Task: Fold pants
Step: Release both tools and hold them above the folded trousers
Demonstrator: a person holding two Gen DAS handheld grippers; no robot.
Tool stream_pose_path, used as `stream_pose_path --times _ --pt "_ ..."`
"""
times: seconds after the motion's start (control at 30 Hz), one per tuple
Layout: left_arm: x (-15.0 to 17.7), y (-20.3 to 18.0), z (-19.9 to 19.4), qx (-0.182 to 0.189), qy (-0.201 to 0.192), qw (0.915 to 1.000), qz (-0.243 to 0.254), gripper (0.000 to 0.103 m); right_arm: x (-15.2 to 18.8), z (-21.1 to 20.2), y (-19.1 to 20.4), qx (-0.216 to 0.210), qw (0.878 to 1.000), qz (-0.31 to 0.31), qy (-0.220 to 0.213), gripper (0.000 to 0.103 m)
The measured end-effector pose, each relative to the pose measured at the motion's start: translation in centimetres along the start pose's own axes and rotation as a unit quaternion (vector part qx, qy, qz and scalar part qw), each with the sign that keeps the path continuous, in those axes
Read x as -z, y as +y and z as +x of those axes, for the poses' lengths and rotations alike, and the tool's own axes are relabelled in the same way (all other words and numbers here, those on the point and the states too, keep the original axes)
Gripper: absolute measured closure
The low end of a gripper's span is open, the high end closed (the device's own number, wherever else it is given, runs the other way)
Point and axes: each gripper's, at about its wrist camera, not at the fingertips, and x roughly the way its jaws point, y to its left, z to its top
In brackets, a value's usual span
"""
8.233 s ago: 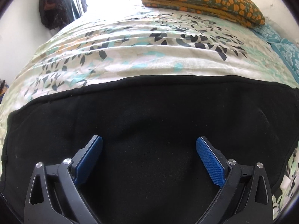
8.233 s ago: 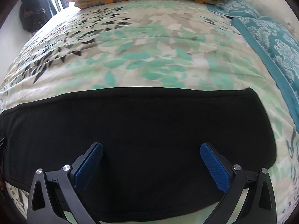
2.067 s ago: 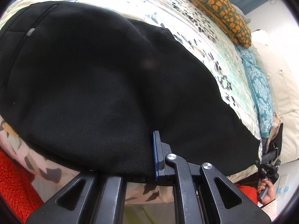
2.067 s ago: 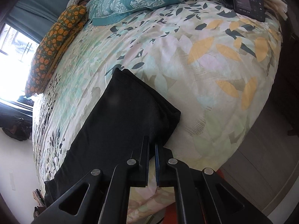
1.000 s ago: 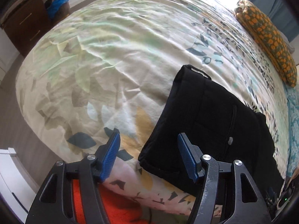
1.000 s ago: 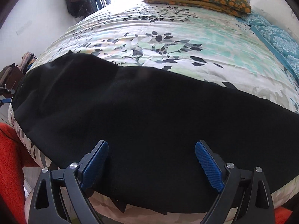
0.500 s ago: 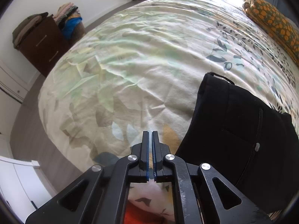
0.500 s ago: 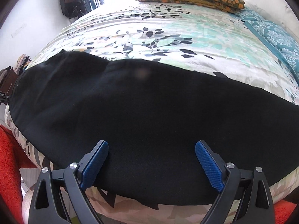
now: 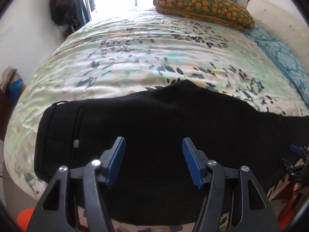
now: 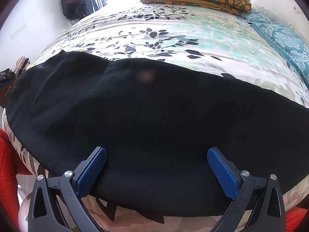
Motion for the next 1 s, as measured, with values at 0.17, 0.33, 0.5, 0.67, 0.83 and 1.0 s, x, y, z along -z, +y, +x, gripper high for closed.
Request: stream_pose_path --times 0.17,0.33,0.5,0.67,0.83,1.0 --pt "1.9 3.2 3.4 -0.029 0.042 0.9972 -0.054 0.039 0.1 0.0 -0.1 -0.004 1.000 -0.004 -0.005 0.000" --pt "1.7 4.2 2.0 -0.046 0.025 0.9964 -0.066 0.039 0.1 0.2 0.0 -0.003 1.000 -0.003 -0.007 0.000" --pt "1.6 4.5 0.1 -0.012 -0.013 0.9958 -0.089 0.039 -1.0 -1.0 0.2 0.017 1.000 -0.005 -0.003 0.000" --pt "1.9 3.5 1.3 -0.029 0.009 0.9974 -0.065 0.035 -5.0 -4.6 3.6 -0.065 0.997 -0.018 -0.045 0.000" --pt "2.4 3.3 2.7 -0.055 0.035 0.9967 -0.048 0.034 -12.4 -3.1 13.0 -0.226 0.972 -0.067 -0.011 0.000" --pt "2.8 3.1 2.8 -0.065 0.032 0.9968 -0.035 0.034 -17.1 6.0 21.9 -0.327 0.935 -0.060 0.125 0.000"
